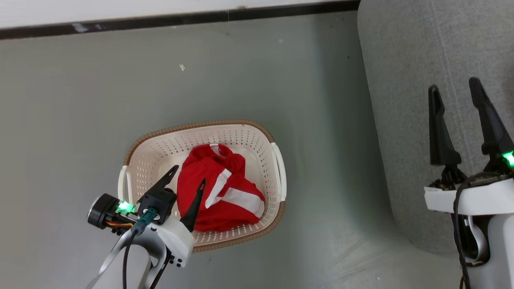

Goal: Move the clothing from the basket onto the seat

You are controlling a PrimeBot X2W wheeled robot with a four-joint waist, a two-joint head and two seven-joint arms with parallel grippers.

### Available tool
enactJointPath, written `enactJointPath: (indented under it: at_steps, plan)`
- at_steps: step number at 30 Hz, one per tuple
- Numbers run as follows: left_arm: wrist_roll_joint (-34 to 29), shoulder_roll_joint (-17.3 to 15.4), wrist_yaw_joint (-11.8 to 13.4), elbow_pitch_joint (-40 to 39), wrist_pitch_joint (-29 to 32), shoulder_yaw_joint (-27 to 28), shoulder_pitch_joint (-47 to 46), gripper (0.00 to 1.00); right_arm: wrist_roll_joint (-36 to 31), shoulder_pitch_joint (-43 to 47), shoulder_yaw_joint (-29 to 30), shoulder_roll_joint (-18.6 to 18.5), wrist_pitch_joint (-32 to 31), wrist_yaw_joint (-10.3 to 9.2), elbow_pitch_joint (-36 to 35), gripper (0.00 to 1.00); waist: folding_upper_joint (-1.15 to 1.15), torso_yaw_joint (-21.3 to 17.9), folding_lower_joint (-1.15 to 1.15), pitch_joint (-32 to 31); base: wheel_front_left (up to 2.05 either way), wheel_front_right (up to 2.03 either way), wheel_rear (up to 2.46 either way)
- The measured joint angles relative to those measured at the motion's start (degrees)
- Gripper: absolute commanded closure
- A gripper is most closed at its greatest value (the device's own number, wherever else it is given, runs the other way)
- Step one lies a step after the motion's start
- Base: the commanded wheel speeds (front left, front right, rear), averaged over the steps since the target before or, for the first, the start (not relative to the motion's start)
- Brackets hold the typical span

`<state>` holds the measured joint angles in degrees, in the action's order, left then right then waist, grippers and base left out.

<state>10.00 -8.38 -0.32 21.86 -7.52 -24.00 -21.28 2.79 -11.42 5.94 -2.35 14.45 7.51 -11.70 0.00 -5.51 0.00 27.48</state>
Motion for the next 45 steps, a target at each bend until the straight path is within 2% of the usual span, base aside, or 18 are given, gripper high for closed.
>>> enactJointPath:
  at_steps: [27,41,45]
  plan:
    - [-6.2,1.7,-1.4,13.8,-2.1,-4.9,-11.5,0.0,-1.2,-14.0,-3.7,-0.1,0.2,0.0,-0.6,0.0,0.0,-3.2,0.0,15.3,0.0,0.0,0.0]
    - [-7.3,2.1,-1.4,19.3,-2.6,-6.0,-15.7,0.0,0.1,-18.4,-4.3,-0.2,0.2,0.0,-0.5,0.0,0.0,-4.6,0.0,20.6,0.0,0.0,0.0]
    - [-7.5,2.3,-0.8,21.5,-2.7,-5.4,-17.2,0.0,0.4,-19.2,-4.4,-0.2,0.2,0.0,-0.4,0.0,0.0,-5.0,0.0,22.5,0.0,0.0,0.0]
